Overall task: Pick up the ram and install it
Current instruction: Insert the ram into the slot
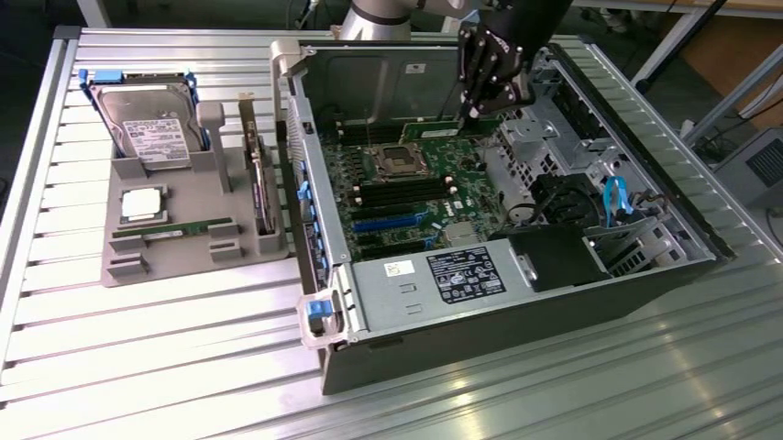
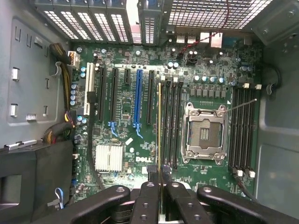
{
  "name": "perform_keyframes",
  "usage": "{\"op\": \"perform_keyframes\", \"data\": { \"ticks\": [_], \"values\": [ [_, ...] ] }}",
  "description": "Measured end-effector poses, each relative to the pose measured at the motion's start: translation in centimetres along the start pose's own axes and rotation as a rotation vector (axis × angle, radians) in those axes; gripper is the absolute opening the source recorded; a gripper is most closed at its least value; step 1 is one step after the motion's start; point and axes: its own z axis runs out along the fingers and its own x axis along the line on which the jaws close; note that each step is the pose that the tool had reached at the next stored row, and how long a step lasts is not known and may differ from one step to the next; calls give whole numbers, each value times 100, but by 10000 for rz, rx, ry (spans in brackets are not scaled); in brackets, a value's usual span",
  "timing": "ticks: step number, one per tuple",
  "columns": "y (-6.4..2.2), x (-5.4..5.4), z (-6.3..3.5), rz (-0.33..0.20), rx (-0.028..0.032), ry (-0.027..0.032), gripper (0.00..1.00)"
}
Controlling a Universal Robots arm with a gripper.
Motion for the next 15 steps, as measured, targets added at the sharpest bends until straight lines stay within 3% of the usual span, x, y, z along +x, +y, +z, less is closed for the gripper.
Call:
{"op": "perform_keyframes", "data": {
  "ticks": [15],
  "values": [
    [-5, 0, 80, 0, 0, 0, 12]
  ]
}}
